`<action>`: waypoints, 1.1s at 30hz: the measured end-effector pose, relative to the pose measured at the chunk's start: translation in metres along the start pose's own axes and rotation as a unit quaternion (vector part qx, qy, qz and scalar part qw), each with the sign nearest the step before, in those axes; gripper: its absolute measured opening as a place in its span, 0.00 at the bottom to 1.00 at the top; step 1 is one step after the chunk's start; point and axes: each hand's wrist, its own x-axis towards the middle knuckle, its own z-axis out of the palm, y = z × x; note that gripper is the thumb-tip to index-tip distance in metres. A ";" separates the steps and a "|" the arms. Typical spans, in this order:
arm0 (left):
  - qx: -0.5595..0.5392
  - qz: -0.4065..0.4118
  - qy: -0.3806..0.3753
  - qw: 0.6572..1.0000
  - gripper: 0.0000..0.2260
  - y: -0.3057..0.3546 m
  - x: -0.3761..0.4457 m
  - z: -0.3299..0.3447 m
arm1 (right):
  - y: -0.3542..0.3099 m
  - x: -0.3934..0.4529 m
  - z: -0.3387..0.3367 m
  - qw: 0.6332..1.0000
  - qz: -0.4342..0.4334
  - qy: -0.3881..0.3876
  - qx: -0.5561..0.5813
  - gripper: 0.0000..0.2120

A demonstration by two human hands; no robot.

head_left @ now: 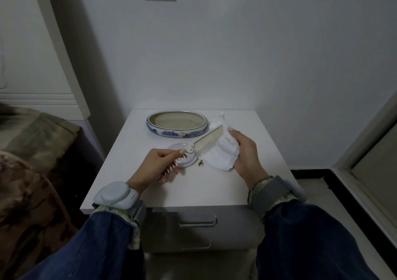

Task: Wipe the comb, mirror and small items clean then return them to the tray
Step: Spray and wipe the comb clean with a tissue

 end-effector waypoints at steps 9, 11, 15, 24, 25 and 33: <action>-0.005 -0.005 0.009 1.000 0.09 0.000 0.001 0.000 | -0.003 -0.006 0.001 0.997 -0.048 0.025 -0.063 0.04; -0.007 0.000 0.018 1.000 0.09 0.000 0.001 0.000 | -0.004 -0.006 0.001 0.996 -0.048 0.028 -0.069 0.04; -0.012 0.008 0.034 0.999 0.10 0.000 0.002 -0.001 | -0.003 -0.006 0.001 0.996 -0.047 0.029 -0.073 0.04; -0.026 0.017 0.052 0.998 0.09 -0.002 0.003 0.001 | -0.002 -0.007 0.001 0.998 -0.026 0.033 -0.050 0.04; -0.028 0.018 0.052 0.998 0.09 -0.002 0.004 0.001 | -0.003 -0.007 0.001 0.998 -0.025 0.033 -0.046 0.04; -0.059 0.027 0.088 0.994 0.14 -0.002 0.005 -0.003 | -0.002 -0.007 -0.003 0.997 -0.023 0.051 -0.050 0.02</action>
